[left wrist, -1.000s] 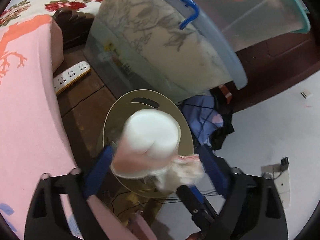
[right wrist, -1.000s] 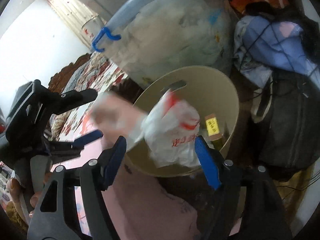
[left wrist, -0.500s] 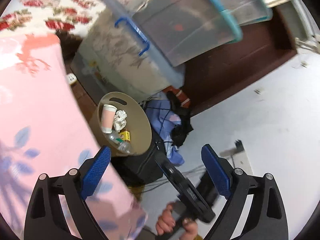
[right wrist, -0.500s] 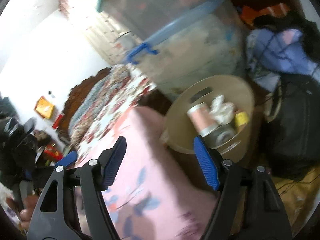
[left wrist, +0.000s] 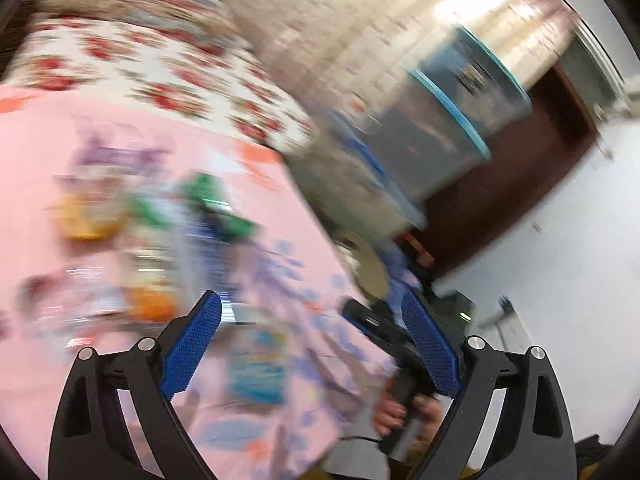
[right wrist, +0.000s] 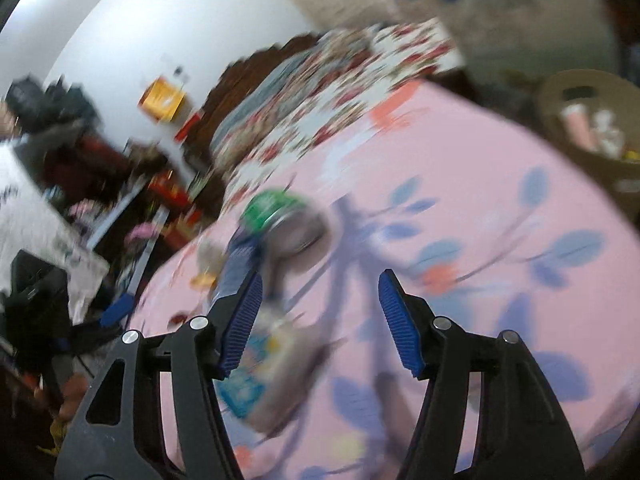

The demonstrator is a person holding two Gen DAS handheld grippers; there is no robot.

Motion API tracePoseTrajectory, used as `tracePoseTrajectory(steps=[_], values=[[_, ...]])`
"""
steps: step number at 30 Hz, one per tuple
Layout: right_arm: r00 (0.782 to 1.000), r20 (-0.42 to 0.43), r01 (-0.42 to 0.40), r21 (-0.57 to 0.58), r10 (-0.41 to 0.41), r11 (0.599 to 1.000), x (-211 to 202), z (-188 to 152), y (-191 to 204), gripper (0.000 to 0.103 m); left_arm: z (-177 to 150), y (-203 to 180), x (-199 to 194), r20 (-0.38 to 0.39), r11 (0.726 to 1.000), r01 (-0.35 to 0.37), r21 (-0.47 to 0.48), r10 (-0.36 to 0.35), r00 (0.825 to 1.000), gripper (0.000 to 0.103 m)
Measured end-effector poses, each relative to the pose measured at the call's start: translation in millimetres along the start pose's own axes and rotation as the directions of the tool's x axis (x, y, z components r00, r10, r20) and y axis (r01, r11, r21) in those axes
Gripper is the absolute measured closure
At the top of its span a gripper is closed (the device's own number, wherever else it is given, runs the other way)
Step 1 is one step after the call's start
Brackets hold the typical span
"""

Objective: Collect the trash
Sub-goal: 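Return both tools to the table over the remaining trash, then grasp a red snack wrapper with the left tool while the right grasps the blue milk carton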

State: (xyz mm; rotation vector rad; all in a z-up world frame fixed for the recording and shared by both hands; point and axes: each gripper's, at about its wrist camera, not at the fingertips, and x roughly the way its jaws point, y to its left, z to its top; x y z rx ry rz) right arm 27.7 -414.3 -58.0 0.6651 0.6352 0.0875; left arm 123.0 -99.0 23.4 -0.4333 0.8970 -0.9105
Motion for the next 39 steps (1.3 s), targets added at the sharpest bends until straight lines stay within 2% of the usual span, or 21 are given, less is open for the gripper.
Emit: tracePoseTrajectory(steps=[2, 4, 7, 10, 13, 19, 24, 27, 29, 30, 31, 32, 33, 36, 39], values=[[1.000, -0.023, -0.006, -0.037, 0.005, 0.999, 11, -6, 18, 0.041, 2, 28, -21, 0.044, 0.995, -0.088, -0.042, 0.090, 0.995, 0.016], [0.999, -0.052, -0.020, -0.086, 0.016, 0.996, 22, -12, 41, 0.041, 1, 52, -37, 0.064, 0.986, -0.148, -0.079, 0.153, 0.986, 0.016], [0.996, -0.087, -0.023, -0.136, 0.012, 0.990, 37, -17, 63, 0.040, 0, 86, -47, 0.071, 0.960, -0.256, -0.111, 0.265, 0.962, 0.017], [0.994, -0.105, -0.010, -0.163, -0.007, 0.987, 48, -19, 78, 0.040, 1, 110, -44, 0.043, 0.949, -0.285, -0.131, 0.293, 0.955, 0.023], [0.993, -0.110, 0.012, -0.194, -0.034, 0.981, 56, -22, 91, 0.040, -2, 126, -34, 0.024, 0.949, -0.295, -0.106, 0.299, 0.954, 0.028], [0.985, -0.136, 0.076, -0.227, -0.108, 0.971, 74, -19, 98, 0.040, -8, 131, -9, -0.029, 0.953, -0.300, -0.030, 0.299, 0.954, 0.028], [0.972, -0.171, 0.117, -0.235, -0.159, 0.965, 97, -17, 99, 0.037, -12, 125, 9, -0.033, 0.935, -0.353, 0.033, 0.354, 0.935, 0.032], [0.965, -0.186, 0.134, -0.248, -0.183, 0.959, 108, -16, 104, 0.036, -14, 123, 11, -0.034, 0.923, -0.380, 0.059, 0.383, 0.923, 0.052], [0.958, -0.190, 0.158, -0.283, -0.217, 0.946, 115, -17, 109, 0.036, -17, 125, 11, -0.038, 0.916, -0.394, 0.069, 0.397, 0.917, 0.074], [0.956, -0.190, 0.163, -0.292, -0.224, 0.943, 117, -18, 109, 0.036, -18, 127, 10, -0.042, 0.917, -0.394, 0.065, 0.397, 0.917, 0.080], [0.954, -0.192, 0.167, -0.298, -0.230, 0.940, 118, -19, 110, 0.040, -20, 130, 9, -0.054, 0.920, -0.387, 0.054, 0.390, 0.919, 0.093], [0.953, -0.185, 0.177, -0.306, -0.241, 0.935, 119, -20, 111, 0.048, -20, 135, 6, -0.056, 0.925, -0.378, 0.038, 0.380, 0.923, 0.096], [0.953, -0.192, 0.168, -0.310, -0.234, 0.936, 119, -21, 112, 0.051, -21, 139, 2, -0.060, 0.933, -0.359, 0.013, 0.359, 0.931, 0.099], [0.965, -0.151, 0.159, -0.320, -0.216, 0.934, 109, -27, 118, 0.051, -24, 142, -11, -0.048, 0.942, -0.334, -0.025, 0.333, 0.942, 0.100], [0.988, -0.087, 0.091, -0.347, -0.129, 0.933, 86, -37, 134, 0.052, -31, 143, -39, -0.010, 0.943, -0.329, -0.057, 0.329, 0.944, 0.100]])
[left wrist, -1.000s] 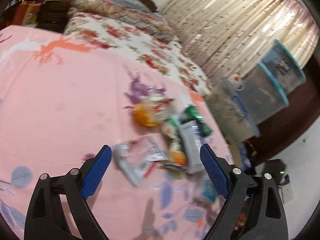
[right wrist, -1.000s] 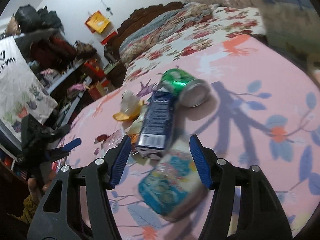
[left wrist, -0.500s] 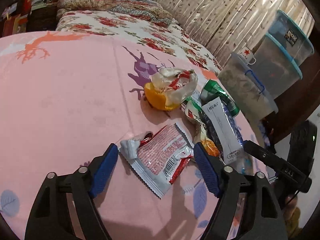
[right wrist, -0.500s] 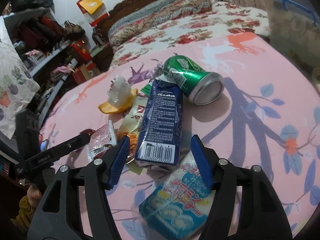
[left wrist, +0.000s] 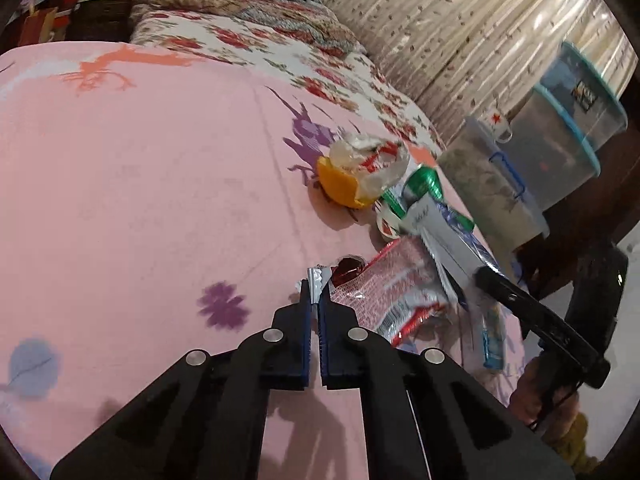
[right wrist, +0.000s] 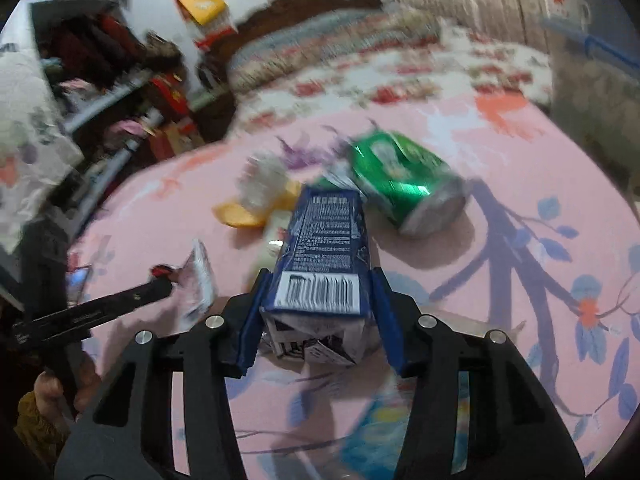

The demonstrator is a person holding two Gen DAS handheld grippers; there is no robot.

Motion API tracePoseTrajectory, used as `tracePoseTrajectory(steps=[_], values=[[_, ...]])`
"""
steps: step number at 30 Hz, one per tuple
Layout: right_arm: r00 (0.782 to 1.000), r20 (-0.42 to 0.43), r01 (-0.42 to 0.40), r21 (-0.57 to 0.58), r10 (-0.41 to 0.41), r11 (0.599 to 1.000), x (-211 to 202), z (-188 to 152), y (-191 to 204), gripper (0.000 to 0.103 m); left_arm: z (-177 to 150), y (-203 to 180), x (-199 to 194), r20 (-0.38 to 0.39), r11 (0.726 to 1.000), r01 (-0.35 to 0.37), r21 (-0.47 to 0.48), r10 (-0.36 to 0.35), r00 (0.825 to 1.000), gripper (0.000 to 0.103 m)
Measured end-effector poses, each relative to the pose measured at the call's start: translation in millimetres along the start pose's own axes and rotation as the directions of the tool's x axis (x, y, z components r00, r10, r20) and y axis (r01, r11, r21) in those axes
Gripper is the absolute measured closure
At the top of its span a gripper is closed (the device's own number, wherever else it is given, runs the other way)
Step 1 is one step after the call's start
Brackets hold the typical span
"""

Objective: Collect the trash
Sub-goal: 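Grasp a red snack wrapper with the left tool while the right grasps the blue milk carton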

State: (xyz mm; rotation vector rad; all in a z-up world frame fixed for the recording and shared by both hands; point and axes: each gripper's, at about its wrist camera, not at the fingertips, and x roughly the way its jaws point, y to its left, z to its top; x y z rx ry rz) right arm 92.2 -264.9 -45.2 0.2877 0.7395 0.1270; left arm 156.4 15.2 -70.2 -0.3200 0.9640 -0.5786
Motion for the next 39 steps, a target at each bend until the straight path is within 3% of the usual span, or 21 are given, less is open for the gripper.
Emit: tracePoseTrajectory(steps=[5, 12, 13, 14, 16, 17, 22, 27, 29, 31, 35, 37, 39], values=[[0.994, 0.025, -0.103, -0.129, 0.107, 0.986, -18, -23, 40, 0.052, -11, 19, -39, 0.058, 0.996, -0.075, -0.053, 0.078, 0.995, 0.100], [0.995, -0.025, -0.100, -0.275, 0.096, 0.956, -5, -45, 79, 0.052, -30, 30, -60, 0.031, 0.977, -0.193, -0.093, 0.197, 0.980, 0.099], [0.997, -0.023, -0.083, -0.290, 0.080, 0.953, -3, -45, 82, 0.052, -32, 31, -61, 0.026, 0.974, -0.199, -0.104, 0.203, 0.979, 0.093], [0.997, -0.022, -0.074, -0.299, 0.070, 0.951, -2, -46, 85, 0.052, -32, 32, -61, 0.024, 0.973, -0.200, -0.117, 0.204, 0.979, 0.073], [0.998, -0.018, -0.064, -0.306, 0.061, 0.950, -2, -46, 86, 0.052, -31, 37, -68, 0.053, 0.969, -0.182, -0.168, 0.193, 0.980, 0.044], [0.998, -0.018, -0.061, -0.307, 0.059, 0.950, -3, -48, 86, 0.052, -31, 40, -70, 0.065, 0.966, -0.184, -0.179, 0.198, 0.978, 0.038], [1.000, 0.027, -0.003, -0.288, 0.012, 0.958, -8, -50, 80, 0.052, -17, 32, -60, 0.072, 0.973, -0.175, -0.148, 0.187, 0.980, 0.034], [0.985, 0.168, 0.011, -0.286, 0.039, 0.958, -43, -42, 83, 0.053, -20, 18, -52, 0.058, 0.985, -0.157, -0.075, 0.161, 0.985, 0.031], [0.978, 0.193, -0.021, -0.308, 0.084, 0.951, -53, -42, 89, 0.053, -23, 13, -42, 0.035, 0.986, -0.159, -0.054, 0.161, 0.986, 0.030], [0.976, 0.173, -0.065, -0.349, 0.132, 0.935, -55, -45, 101, 0.053, -24, 10, -41, 0.044, 0.985, -0.168, -0.033, 0.170, 0.985, 0.030], [0.990, 0.060, -0.089, -0.433, 0.128, 0.897, -34, -64, 121, 0.053, -25, 12, -41, 0.047, 0.988, -0.154, -0.028, 0.156, 0.987, 0.030], [0.997, 0.011, -0.068, -0.475, 0.083, 0.877, -19, -77, 128, 0.053, -24, 13, -41, 0.045, 0.988, -0.149, -0.033, 0.151, 0.988, 0.030], [1.000, 0.010, 0.010, -0.514, -0.005, 0.858, -8, -84, 131, 0.053, -24, 13, -41, 0.044, 0.989, -0.144, -0.031, 0.146, 0.988, 0.030]])
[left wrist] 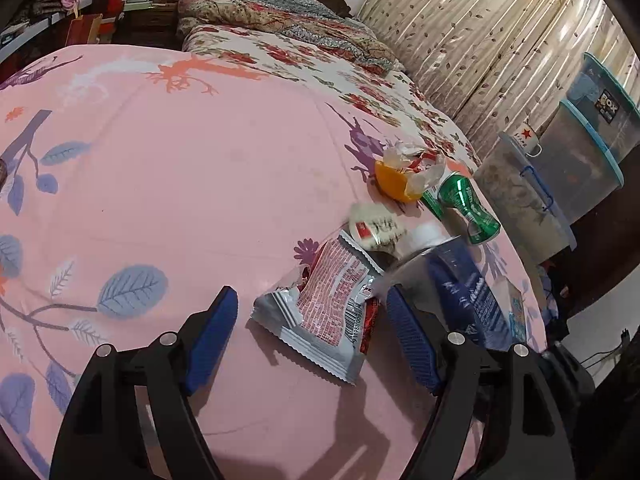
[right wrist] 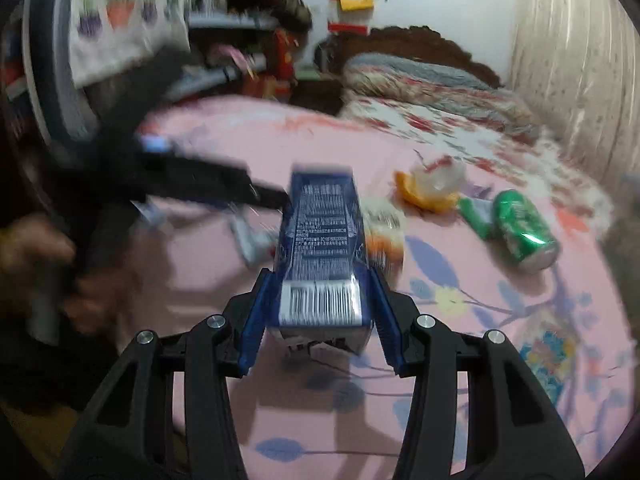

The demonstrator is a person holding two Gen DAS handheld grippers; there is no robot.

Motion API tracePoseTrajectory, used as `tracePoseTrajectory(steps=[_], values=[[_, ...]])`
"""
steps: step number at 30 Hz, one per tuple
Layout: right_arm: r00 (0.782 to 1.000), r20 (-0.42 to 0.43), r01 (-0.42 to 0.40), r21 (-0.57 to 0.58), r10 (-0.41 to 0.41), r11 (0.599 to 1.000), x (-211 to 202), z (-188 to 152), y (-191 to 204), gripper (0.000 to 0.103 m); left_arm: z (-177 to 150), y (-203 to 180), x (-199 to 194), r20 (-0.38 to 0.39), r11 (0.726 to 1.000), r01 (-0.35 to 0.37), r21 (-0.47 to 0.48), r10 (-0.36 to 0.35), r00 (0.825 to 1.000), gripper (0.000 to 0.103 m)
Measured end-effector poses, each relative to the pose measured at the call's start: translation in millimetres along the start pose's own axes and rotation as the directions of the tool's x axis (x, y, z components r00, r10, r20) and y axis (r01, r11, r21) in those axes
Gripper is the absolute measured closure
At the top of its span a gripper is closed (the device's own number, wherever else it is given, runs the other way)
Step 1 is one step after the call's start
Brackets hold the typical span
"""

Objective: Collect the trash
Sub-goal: 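Grasp a red snack wrapper with the left tool while the right grasps the blue milk carton, then carry the wrapper and carton to the wastebasket and open both tools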

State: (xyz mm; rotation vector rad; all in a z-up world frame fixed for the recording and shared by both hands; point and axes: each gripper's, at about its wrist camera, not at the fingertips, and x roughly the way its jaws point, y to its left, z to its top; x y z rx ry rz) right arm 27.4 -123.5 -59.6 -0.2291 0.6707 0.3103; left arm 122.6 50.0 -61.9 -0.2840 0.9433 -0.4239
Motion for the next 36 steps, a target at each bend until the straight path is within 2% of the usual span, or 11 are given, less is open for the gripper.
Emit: tracePoseTrajectory(steps=[1, 4, 7, 9, 11, 16, 19, 24, 27, 32, 36], values=[[0.999, -0.025, 0.020, 0.009, -0.020, 1.000, 5, -1, -3, 0.053, 0, -2, 1, -0.004, 1.000, 0.006, 0.007, -0.006, 1.000, 0.030], [0.999, -0.043, 0.012, 0.087, -0.008, 0.996, 9, -2, -20, 0.053, -1, -7, 4, -0.016, 0.999, 0.029, 0.015, -0.029, 0.999, 0.031], [0.999, -0.042, 0.017, 0.093, -0.013, 0.996, 9, -5, -23, 0.053, 1, -10, 8, -0.022, 0.999, 0.046, 0.016, -0.046, 0.999, 0.033], [0.999, -0.039, 0.020, 0.087, -0.016, 0.996, 9, -5, -21, 0.053, 0, -14, 12, -0.022, 0.999, 0.030, 0.025, -0.029, 0.999, 0.046], [0.999, -0.038, 0.016, 0.099, -0.013, 0.995, 10, -5, -25, 0.053, 0, -18, 21, -0.048, 0.999, 0.014, 0.049, -0.012, 0.999, 0.085], [1.000, -0.020, -0.018, 0.145, 0.021, 0.989, 7, -9, -35, 0.053, -3, -27, 22, -0.046, 0.997, 0.037, 0.068, -0.034, 0.998, 0.088], [0.998, 0.053, -0.021, 0.152, 0.013, 0.988, -13, -7, -39, 0.053, -1, -31, 8, -0.015, 0.996, 0.067, 0.056, -0.066, 0.998, 0.088], [0.983, 0.176, 0.025, 0.182, -0.058, 0.983, -47, -4, -55, 0.053, 9, -41, -31, 0.082, 0.987, 0.154, 0.055, -0.158, 0.984, 0.088], [0.979, 0.183, 0.048, 0.236, -0.093, 0.971, -55, -10, -75, 0.053, 14, -64, -44, 0.105, 0.977, 0.190, 0.096, -0.200, 0.974, 0.088], [0.983, 0.130, 0.070, 0.401, -0.132, 0.913, -60, -39, -125, 0.053, 20, -112, -21, 0.028, 0.958, 0.242, 0.151, -0.249, 0.968, 0.088], [0.975, 0.086, 0.126, 0.544, -0.204, 0.830, -75, -75, -179, 0.053, 16, -163, 2, -0.037, 0.932, 0.293, 0.215, -0.292, 0.956, 0.088]])
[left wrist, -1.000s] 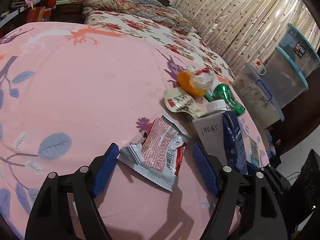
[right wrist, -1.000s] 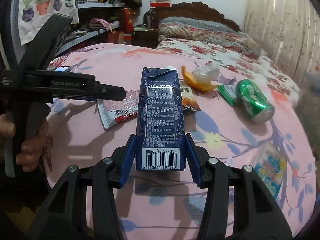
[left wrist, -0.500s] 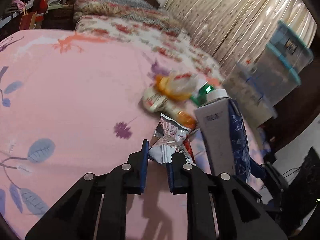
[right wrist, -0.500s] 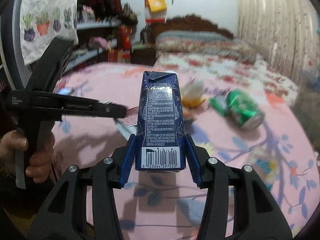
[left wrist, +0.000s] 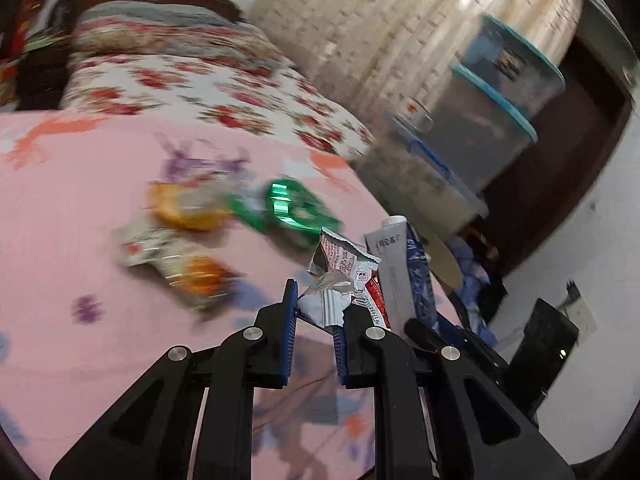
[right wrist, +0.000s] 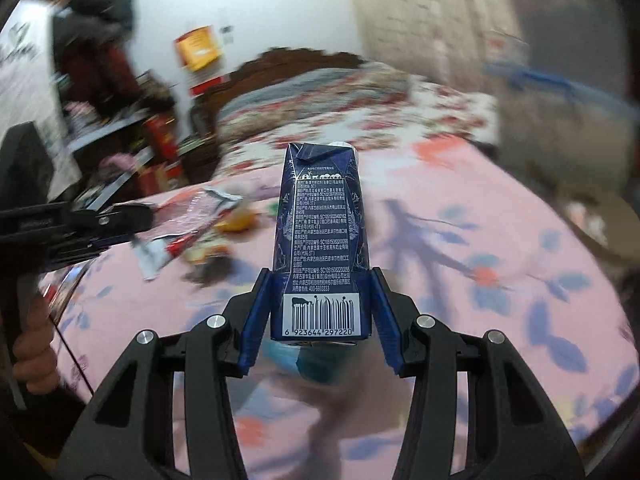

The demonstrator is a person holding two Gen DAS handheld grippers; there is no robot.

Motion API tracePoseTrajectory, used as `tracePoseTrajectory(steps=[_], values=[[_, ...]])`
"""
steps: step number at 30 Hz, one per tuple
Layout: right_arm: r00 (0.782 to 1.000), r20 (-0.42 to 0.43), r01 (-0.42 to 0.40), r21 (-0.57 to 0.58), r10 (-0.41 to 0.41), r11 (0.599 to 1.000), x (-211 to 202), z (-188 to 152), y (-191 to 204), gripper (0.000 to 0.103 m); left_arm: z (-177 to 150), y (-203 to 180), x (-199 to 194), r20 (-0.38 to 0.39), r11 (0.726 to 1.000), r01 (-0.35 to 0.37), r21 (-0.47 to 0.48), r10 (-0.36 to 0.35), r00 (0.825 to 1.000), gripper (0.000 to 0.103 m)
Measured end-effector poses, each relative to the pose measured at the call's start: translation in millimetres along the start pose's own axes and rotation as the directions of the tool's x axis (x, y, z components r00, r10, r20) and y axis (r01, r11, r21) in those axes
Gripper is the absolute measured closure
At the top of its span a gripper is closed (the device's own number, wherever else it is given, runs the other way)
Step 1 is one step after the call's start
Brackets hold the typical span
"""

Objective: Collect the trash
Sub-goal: 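Carry the wrapper and carton to the wastebasket and open both tools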

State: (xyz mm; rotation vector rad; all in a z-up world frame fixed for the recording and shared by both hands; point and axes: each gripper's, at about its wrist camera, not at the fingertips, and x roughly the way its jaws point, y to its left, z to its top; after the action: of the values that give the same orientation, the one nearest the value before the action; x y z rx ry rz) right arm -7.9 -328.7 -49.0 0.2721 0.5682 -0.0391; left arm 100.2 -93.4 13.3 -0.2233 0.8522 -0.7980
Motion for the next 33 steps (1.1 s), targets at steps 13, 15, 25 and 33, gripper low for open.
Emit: tracePoseTrajectory(steps=[13, 15, 25, 33], values=[[0.997, -0.050, 0.079, 0.323, -0.066, 0.943, -17, -8, -155, 0.053, 12, -120, 176, -0.271, 0.981, 0.111, 0.159, -0.065, 0.960, 0.088], [0.995, -0.003, 0.099, 0.345, -0.104, 0.933, -29, 2, -176, 0.053, 17, -133, 193, -0.287, 0.979, 0.134, 0.154, -0.085, 0.954, 0.088], [0.962, 0.052, 0.209, 0.495, -0.269, 0.844, -38, 42, -289, 0.053, 62, -240, 317, -0.349, 0.961, 0.234, 0.150, -0.170, 0.921, 0.088], [0.963, -0.024, 0.232, 0.580, -0.268, 0.781, -7, 48, -353, 0.047, 69, -271, 396, -0.362, 0.977, 0.156, 0.146, -0.094, 0.928, 0.056]])
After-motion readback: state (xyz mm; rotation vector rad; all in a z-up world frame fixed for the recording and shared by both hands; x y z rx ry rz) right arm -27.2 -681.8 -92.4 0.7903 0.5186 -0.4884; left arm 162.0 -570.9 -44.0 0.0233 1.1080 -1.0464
